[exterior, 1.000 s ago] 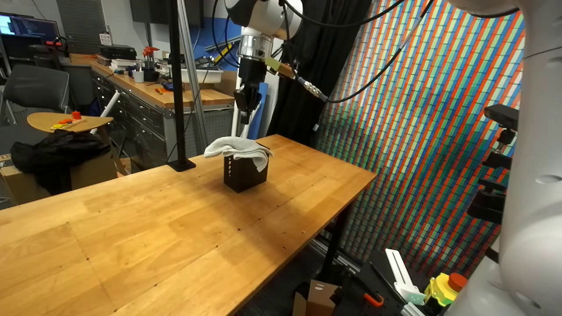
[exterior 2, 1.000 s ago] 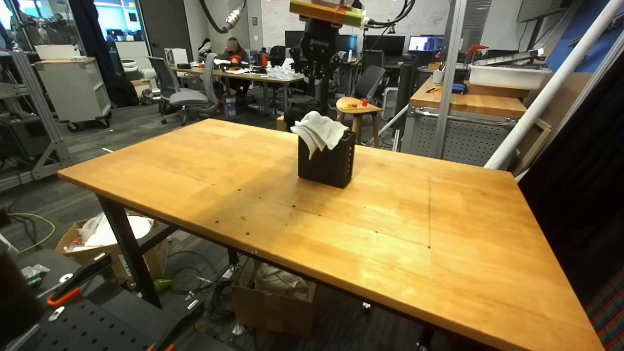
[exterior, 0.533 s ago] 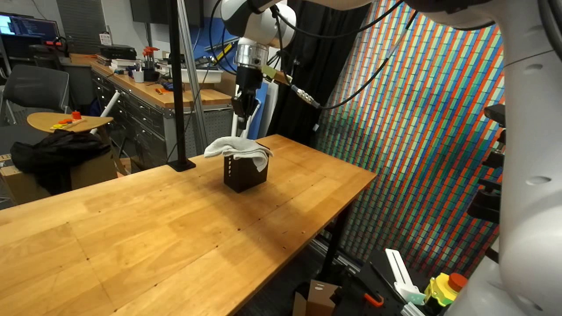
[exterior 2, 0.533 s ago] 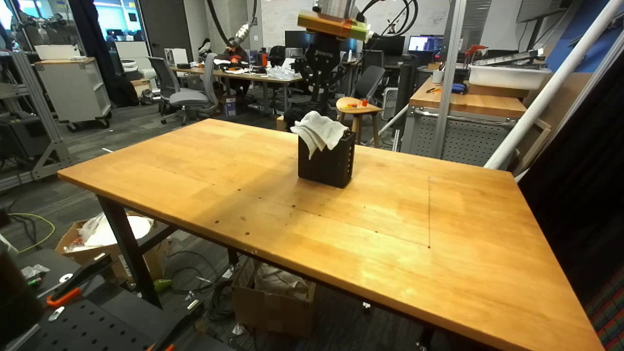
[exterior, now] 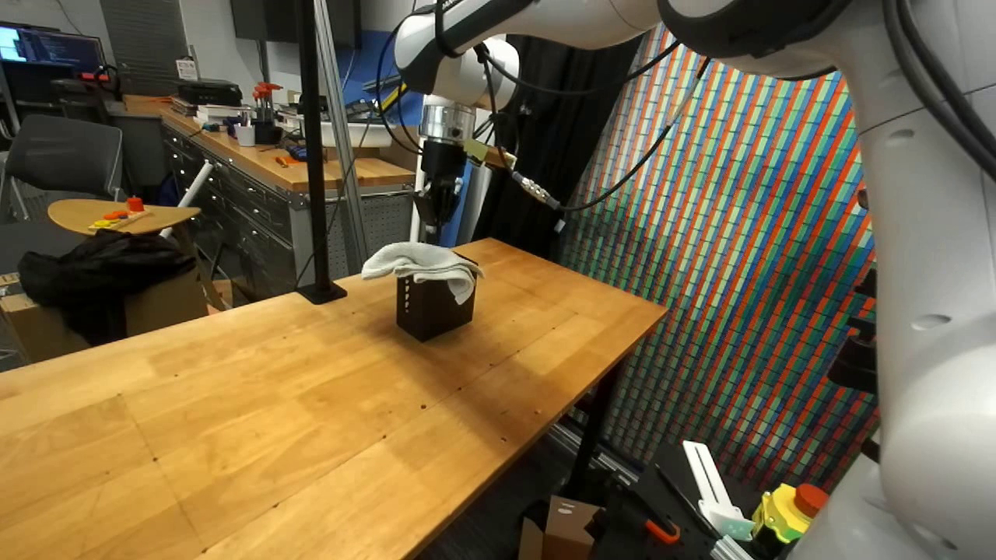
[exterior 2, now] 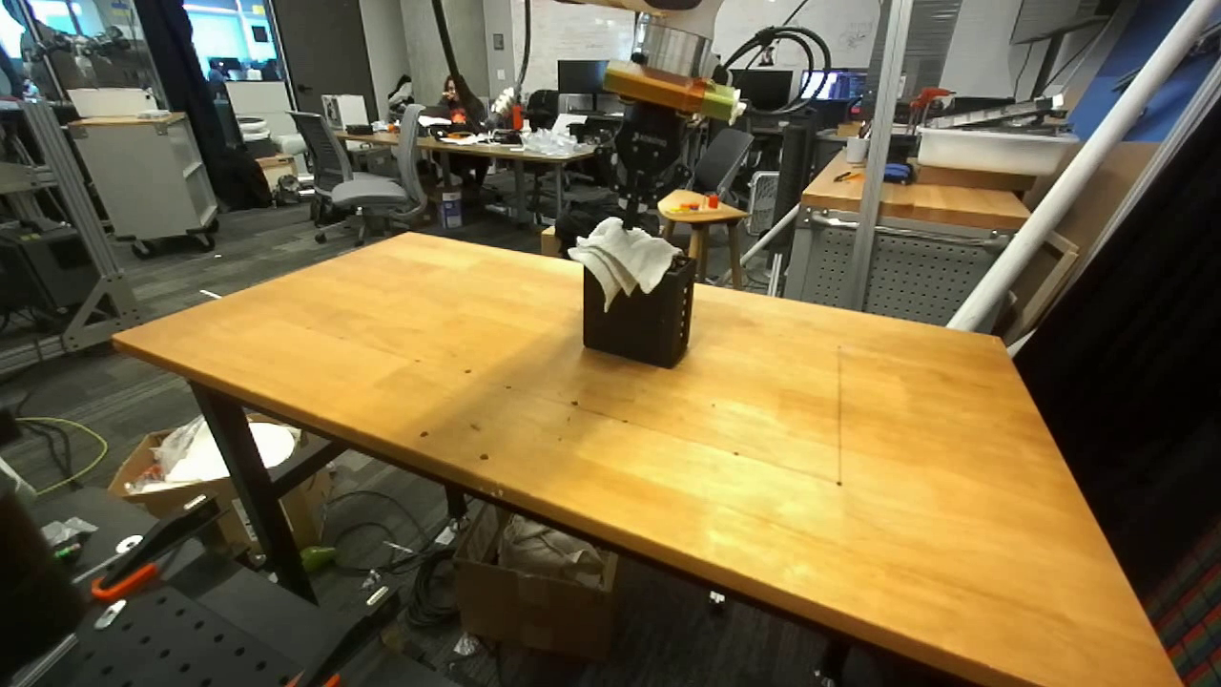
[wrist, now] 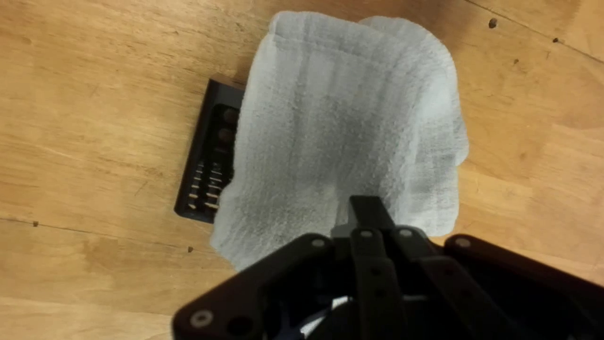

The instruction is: Pick up the cloth and put it in the box

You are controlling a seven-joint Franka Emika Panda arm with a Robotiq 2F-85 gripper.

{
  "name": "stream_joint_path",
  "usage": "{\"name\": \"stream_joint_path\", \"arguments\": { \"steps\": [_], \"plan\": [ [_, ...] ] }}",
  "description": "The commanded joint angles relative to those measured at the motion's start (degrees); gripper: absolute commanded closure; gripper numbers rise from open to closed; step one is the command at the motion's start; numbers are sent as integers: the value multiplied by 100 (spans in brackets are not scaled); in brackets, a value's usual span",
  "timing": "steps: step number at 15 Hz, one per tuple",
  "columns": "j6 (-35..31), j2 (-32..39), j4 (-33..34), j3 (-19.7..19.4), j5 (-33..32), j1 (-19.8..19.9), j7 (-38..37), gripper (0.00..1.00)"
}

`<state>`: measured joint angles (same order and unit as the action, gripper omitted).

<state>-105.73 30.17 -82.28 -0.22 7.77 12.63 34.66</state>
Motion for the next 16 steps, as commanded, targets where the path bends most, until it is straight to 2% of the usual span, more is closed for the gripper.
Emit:
{"name": "stream_joint_path", "arguments": {
  "steps": [1, 16],
  "plan": [
    [202, 201, 352, 73, 44, 45, 36, 100],
    [306, 444, 342, 155, 215, 127, 47, 100]
  ]
}}
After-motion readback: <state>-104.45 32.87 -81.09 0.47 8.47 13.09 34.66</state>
